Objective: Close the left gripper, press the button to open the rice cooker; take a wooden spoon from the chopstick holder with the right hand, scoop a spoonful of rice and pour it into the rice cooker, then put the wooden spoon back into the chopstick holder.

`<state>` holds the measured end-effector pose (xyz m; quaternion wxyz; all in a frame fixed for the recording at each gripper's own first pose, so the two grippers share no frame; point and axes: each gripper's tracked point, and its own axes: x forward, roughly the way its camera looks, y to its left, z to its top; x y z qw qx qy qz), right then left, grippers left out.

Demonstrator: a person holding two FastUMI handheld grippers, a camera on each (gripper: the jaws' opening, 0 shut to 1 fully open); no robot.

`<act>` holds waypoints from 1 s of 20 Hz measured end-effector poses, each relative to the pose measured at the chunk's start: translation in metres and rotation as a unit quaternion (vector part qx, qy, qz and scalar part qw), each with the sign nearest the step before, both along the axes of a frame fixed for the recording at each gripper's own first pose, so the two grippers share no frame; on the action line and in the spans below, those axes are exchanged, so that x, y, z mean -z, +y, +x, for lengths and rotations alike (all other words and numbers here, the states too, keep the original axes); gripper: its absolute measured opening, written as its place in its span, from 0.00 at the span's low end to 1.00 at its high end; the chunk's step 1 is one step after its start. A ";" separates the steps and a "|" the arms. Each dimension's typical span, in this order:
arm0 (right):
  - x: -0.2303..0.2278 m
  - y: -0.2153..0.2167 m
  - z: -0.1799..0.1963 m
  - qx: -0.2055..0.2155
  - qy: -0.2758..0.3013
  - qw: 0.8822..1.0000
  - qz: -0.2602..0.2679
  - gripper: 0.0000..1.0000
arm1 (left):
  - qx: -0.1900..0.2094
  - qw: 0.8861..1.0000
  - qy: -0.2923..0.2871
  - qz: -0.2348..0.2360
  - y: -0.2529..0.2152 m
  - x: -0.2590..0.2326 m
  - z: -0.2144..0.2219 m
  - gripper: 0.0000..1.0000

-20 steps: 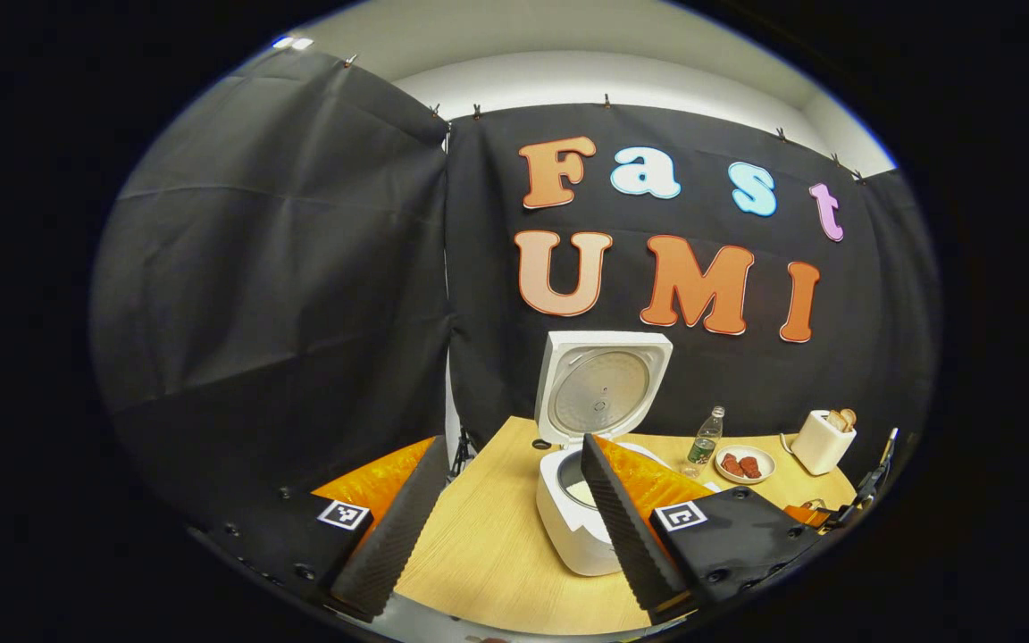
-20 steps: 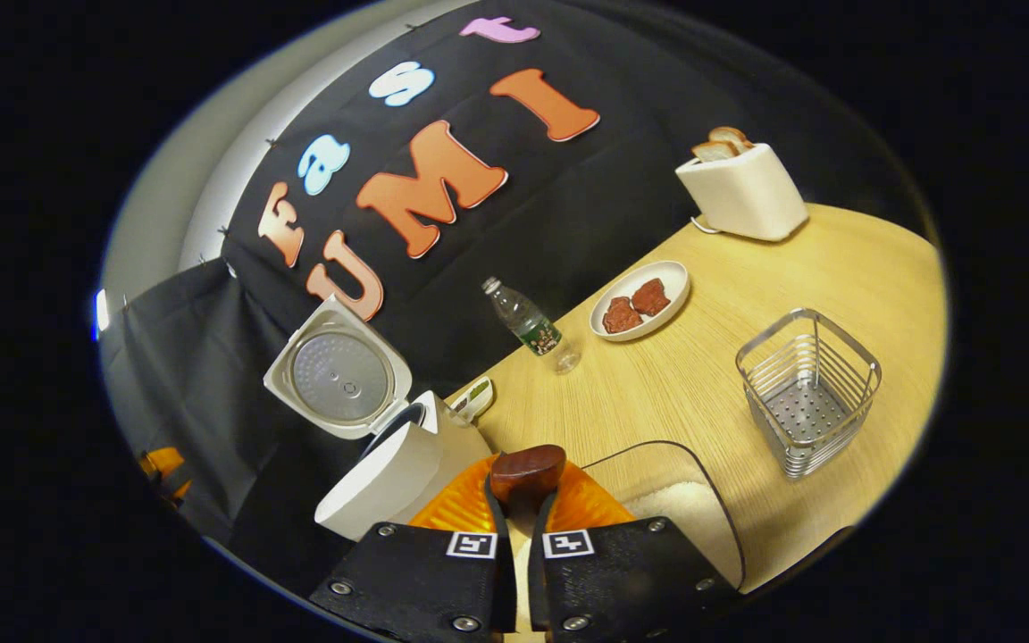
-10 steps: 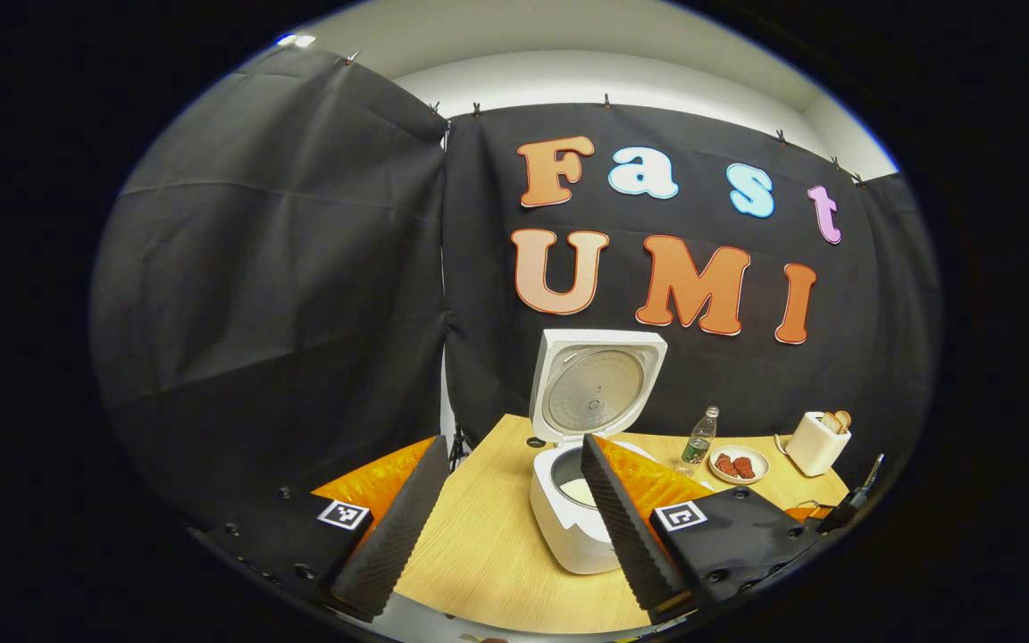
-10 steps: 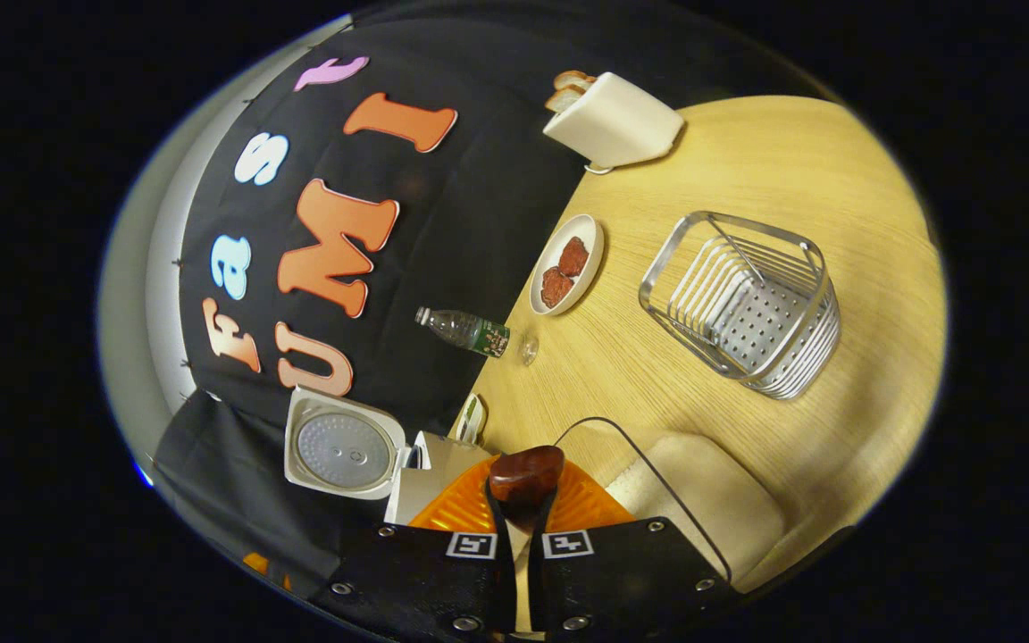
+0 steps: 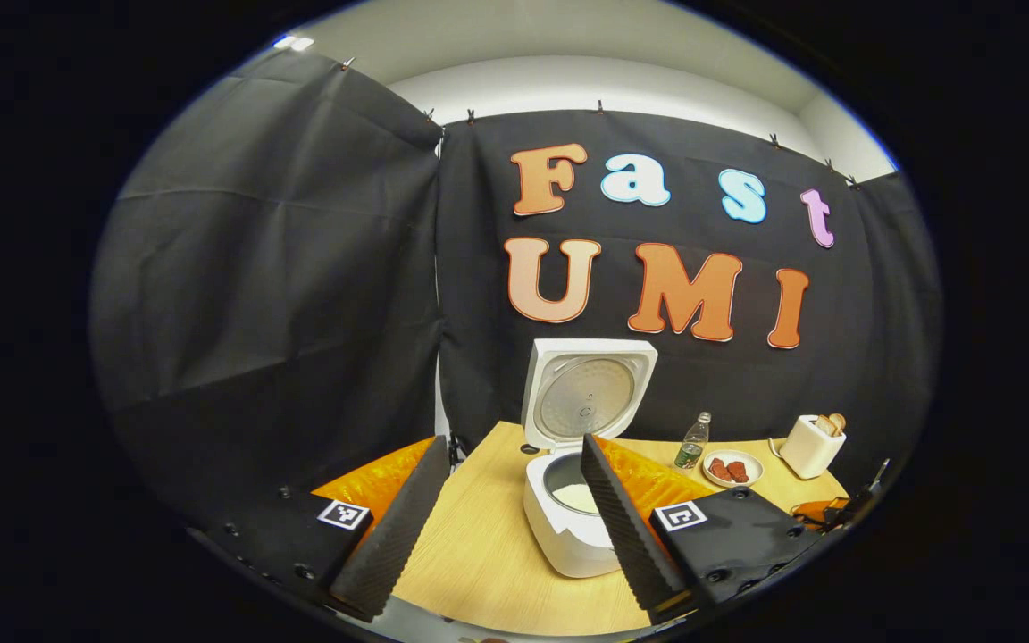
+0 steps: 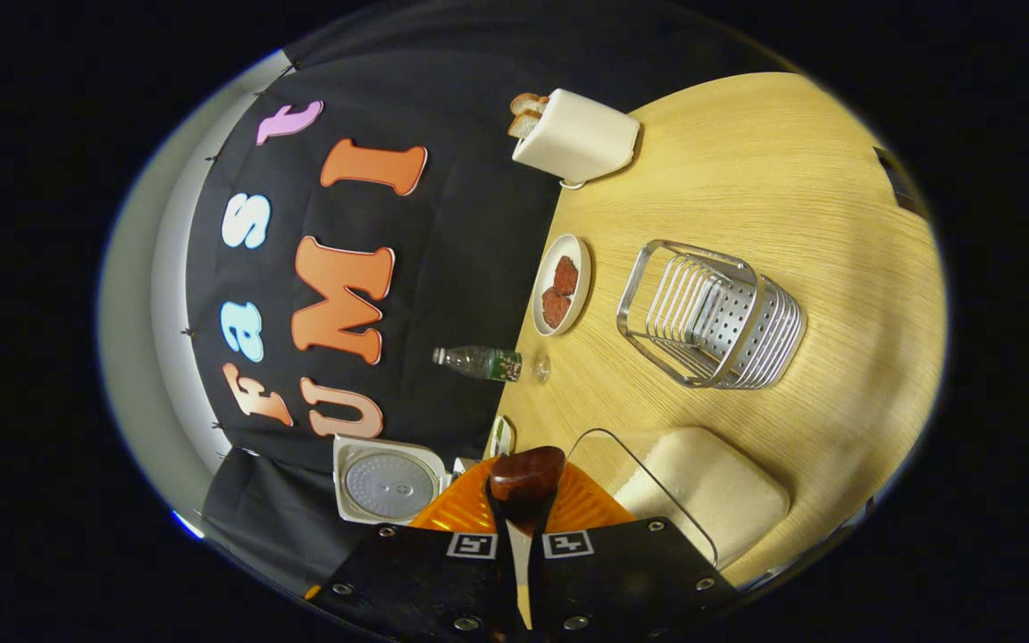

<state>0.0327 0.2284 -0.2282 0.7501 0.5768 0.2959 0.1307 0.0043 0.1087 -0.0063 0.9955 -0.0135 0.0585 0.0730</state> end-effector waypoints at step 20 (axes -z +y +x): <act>-0.156 0.006 0.034 0.018 -0.074 0.995 0.068 0.04 | 0.047 0.999 0.007 -0.020 -0.024 0.018 -0.026 1.00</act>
